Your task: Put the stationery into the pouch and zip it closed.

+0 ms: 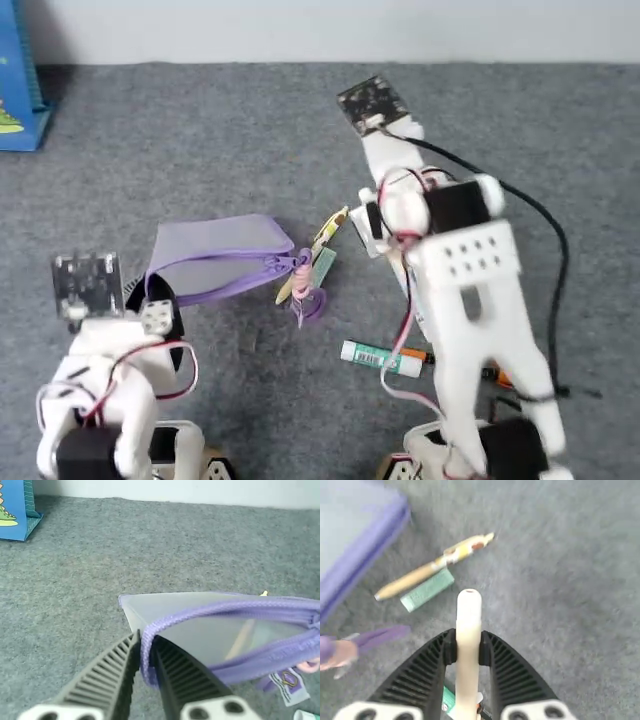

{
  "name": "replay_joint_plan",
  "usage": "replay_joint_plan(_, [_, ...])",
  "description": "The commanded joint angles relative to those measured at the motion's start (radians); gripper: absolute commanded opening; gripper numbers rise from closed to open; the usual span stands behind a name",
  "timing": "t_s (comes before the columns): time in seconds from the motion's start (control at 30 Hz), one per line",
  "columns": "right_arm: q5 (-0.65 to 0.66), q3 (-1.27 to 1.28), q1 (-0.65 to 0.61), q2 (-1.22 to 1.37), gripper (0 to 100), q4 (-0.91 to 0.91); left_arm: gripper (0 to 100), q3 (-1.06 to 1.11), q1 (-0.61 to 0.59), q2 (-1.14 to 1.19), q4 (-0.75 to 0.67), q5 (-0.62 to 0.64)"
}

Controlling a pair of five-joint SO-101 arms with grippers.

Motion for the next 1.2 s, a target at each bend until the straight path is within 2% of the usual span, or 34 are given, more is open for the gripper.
replay_joint_plan(0.0, [-0.060, -0.025, -0.042, -0.151, 0.8, 0.008, 1, -0.157, 0.028, 0.224, -0.011, -0.014])
replay_joint_plan(0.13, [-0.137, -0.031, -0.124, -0.275, 0.8, -0.010, 1, -0.266, 0.069, 0.411, 0.006, -0.012])
replay_joint_plan(0.4, [-0.288, -0.017, -0.260, -0.463, 0.8, -0.211, 1, -0.453, 0.075, 0.535, 0.049, -0.011])
replay_joint_plan(0.73, [-0.394, 0.097, -0.272, -0.570, 0.8, -0.467, 1, -0.788, 0.075, 0.710, 0.267, -0.009])
replay_joint_plan(0.9, [-0.456, 0.224, -0.278, -0.634, 0.8, -0.641, 1, -0.776, 0.072, 0.749, 0.288, -0.003])
replay_joint_plan(1.17, [-0.456, 0.512, -0.354, -0.697, 0.8, -1.066, 1, -0.734, 0.071, 0.747, 0.285, 0.018])
